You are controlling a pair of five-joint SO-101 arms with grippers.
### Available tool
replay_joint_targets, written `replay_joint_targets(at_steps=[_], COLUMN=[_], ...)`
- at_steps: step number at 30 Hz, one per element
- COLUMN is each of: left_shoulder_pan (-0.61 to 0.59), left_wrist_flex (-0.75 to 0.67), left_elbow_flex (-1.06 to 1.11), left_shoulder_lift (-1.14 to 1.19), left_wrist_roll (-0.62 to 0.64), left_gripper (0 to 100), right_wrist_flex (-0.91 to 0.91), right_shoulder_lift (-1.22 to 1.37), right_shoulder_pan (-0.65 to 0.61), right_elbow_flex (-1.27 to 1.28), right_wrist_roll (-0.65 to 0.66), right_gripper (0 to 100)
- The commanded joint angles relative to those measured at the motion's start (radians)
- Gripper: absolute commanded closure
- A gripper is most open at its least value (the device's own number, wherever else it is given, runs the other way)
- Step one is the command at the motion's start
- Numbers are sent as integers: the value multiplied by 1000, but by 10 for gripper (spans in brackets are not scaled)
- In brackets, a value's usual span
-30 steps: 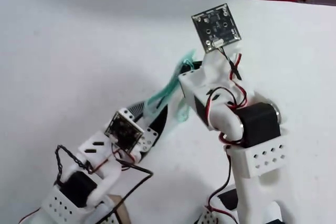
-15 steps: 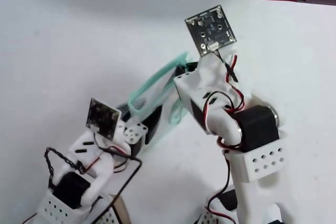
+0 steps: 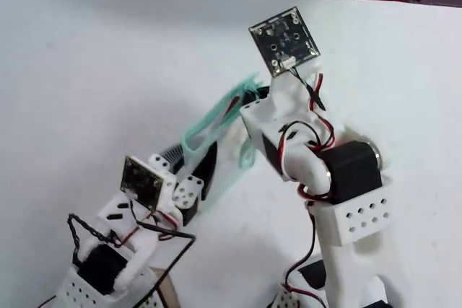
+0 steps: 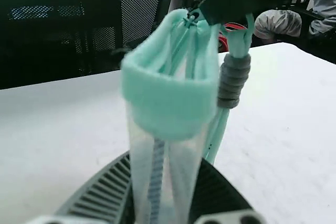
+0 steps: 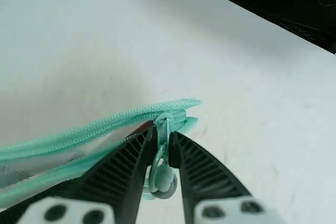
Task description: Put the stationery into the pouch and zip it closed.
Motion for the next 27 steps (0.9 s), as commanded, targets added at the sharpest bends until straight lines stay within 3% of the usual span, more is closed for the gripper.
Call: replay_joint_targets(at_steps=[1,9,22,27], left_shoulder_pan=[44,39,38,38], left_wrist_flex=[-44,-44,-38,-38], left_elbow_flex=[0,0,0,-2], left_shoulder_lift=[-16,-16,-16,-16], left_wrist_roll=[-6,-6,-21,-63], left_gripper=[978,978,978,978], right_wrist_flex=[35,243,295,295], right_shoulder_lift=[-19,-8,33,30], right_shoulder_pan=[-53,-289,-308,-444], right_elbow_flex=[-37,-287,-187,-137], right_wrist_roll=[35,92,95,129], right_gripper=[979,979,979,979])
